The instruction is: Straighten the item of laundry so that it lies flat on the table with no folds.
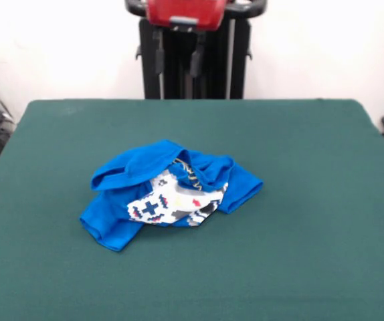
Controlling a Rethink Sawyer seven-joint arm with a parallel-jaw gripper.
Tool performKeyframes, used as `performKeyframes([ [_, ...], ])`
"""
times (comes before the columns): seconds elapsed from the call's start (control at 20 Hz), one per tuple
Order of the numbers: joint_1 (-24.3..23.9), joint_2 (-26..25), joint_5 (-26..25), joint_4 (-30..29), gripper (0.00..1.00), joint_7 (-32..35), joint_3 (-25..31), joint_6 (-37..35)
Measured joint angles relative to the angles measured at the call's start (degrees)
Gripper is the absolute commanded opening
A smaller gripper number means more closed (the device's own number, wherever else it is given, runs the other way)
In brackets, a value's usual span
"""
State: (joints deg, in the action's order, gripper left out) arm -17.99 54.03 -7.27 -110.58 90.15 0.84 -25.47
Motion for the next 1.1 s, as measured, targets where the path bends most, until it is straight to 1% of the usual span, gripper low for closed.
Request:
performKeyframes([
  [0.4,-6.42,-4.70,-0.92,4.23,1.00,0.00,3.66,-0.14],
  [0.55,-8.01,-5.81,-1.61,5.57,1.00,0.00,4.65,-0.81],
  [0.8,-11.50,-8.36,-3.00,9.52,1.00,0.00,7.31,-5.16],
  [1.1,-14.20,-11.46,-4.82,14.20,1.00,0.00,9.77,-8.82],
])
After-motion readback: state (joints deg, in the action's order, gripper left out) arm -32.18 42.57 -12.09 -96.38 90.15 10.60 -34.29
